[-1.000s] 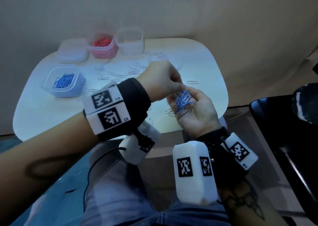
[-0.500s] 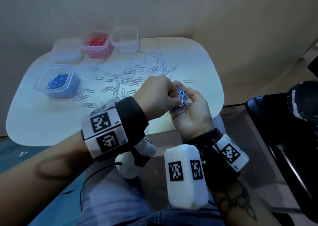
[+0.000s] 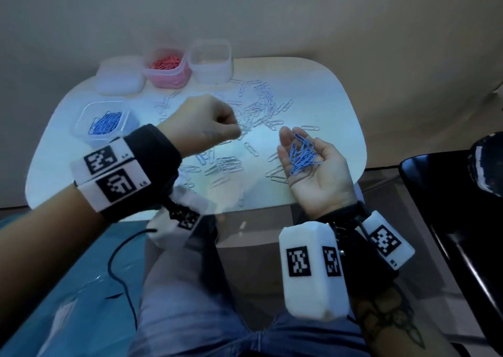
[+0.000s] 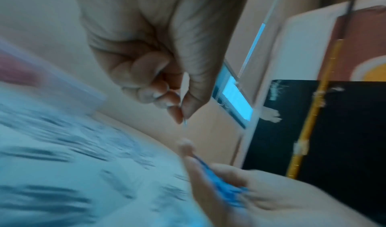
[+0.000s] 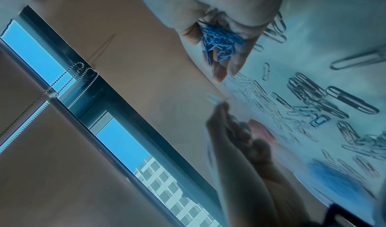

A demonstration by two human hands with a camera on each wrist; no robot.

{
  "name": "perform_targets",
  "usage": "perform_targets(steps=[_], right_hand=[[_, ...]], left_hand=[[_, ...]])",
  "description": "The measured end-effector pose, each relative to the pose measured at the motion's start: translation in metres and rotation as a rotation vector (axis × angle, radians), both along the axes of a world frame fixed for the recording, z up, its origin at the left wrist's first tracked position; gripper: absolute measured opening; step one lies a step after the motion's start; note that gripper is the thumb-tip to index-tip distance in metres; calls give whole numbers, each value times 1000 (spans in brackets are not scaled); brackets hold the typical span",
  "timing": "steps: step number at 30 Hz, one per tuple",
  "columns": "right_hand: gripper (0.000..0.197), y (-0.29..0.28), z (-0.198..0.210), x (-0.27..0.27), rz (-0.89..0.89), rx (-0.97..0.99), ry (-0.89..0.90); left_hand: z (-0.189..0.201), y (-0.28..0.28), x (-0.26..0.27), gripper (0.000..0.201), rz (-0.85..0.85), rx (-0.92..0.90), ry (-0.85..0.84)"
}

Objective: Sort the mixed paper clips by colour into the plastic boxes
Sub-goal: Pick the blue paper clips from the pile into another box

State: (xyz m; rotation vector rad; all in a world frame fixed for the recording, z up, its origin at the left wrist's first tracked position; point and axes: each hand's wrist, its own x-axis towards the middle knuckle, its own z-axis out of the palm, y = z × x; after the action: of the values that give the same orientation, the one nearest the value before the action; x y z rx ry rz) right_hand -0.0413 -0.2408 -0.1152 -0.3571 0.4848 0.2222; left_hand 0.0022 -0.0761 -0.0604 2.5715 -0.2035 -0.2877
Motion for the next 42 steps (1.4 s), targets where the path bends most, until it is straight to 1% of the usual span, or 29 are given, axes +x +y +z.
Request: perform_targets(steps=[2, 4, 8, 10, 12, 14, 16, 17, 19, 20, 22, 23, 24, 25, 27, 28, 30, 32, 35, 36, 38, 40, 41, 42], right_hand=[[32, -4, 0, 1, -17, 4, 2], [32, -8, 1, 1, -23, -1, 3], [31, -14, 3, 0, -28, -28, 13], [30, -15, 5, 1, 8, -76, 46], [31, -15, 11, 7, 105, -163, 83], [33, -12, 22, 17, 236, -289, 48], [29, -4, 34, 30, 396, -501, -66], [26, 3, 38, 37, 489, -632, -137], [25, 21, 46, 48, 691, -901, -283], [25, 32, 50, 52, 791, -1062, -363], [20, 54, 58, 57, 967, -1466, -544], [16, 65, 60, 58, 1021, -1667, -639], [11, 75, 63, 59, 1072, -1822, -720], [9, 85, 64, 59, 1136, -1938, -775], [18, 102, 60, 59, 1273, -2080, -808], [23, 109, 56, 59, 1310, -2138, -805], [28, 121, 47, 59, 1315, -2252, -802], [20, 127, 44, 60, 1305, -2298, -789], [14, 131, 45, 62, 1342, -2257, -730], [13, 131, 45, 62, 1346, -2251, -718], [14, 130, 44, 63, 1330, -2254, -710], [17, 128, 44, 63, 1306, -2269, -706], [21, 127, 46, 64, 1298, -2260, -694], [24, 125, 50, 67, 1277, -2218, -670]], left_hand=[[-9, 15, 3, 16, -9, 149, 29], [-16, 22, 3, 19, -10, 190, 24], [-15, 34, 0, 13, 10, 103, -34], [-10, 50, -3, 8, 72, 50, -52], [-2, 71, -7, 7, 195, -59, -76], [2, 92, -14, 9, 301, -115, -122], [-3, 101, -24, 7, 329, -45, -153], [-8, 101, -30, 3, 302, 7, -150], [-20, 96, -38, 7, 213, 66, -121], [-24, 93, -39, 8, 175, 79, -102], [-28, 89, -37, 7, 130, 116, -56], [-28, 89, -36, 8, 114, 142, -34], [-29, 89, -36, 9, 103, 168, -17], [-30, 90, -36, 10, 97, 184, -9], [-33, 91, -39, 7, 102, 162, -21], [-33, 93, -42, 7, 103, 145, -36], [-34, 97, -48, 16, 76, 131, -57], [-34, 103, -53, 20, 57, 82, -76], [-29, 118, -53, 19, 142, -26, -131], [-27, 124, -51, 18, 184, -51, -175], [-23, 135, -49, 22, 273, -59, -336], [-17, 141, -49, 36, 372, 62, -524], [-13, 142, -49, 47, 413, 160, -565], [-9, 143, -48, 60, 449, 255, -540]])
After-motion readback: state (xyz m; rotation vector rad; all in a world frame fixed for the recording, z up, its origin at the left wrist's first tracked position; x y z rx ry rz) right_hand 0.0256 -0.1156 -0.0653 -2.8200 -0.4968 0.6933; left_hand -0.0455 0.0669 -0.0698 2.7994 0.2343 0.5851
